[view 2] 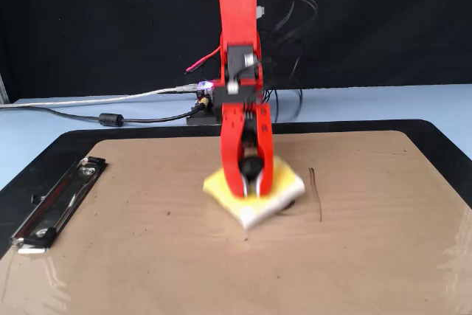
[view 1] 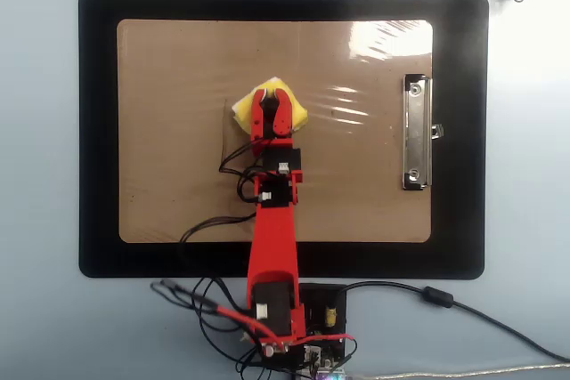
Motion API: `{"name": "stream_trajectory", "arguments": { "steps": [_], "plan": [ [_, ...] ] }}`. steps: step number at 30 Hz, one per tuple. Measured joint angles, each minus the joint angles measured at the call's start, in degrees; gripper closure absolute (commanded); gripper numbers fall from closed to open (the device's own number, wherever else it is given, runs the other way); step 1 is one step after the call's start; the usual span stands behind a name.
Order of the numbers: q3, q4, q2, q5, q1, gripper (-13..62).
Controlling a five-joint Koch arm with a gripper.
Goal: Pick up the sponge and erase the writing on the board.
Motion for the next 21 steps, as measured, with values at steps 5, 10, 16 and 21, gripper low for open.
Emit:
{"name": "stream_trajectory", "arguments": {
  "steps": [5, 10, 16, 21],
  "plan": [
    [21.0, -2.1, 14.2, -0.1, -1.8, 57.4],
    [20.8, -0.4, 17.5, 0.4, -2.3, 57.4],
    [8.2, -2.0, 4.3, -0.1, -3.2, 57.4],
    [26.3, 1.3, 23.6, 0.3, -5.4, 57.4]
  ]
}}
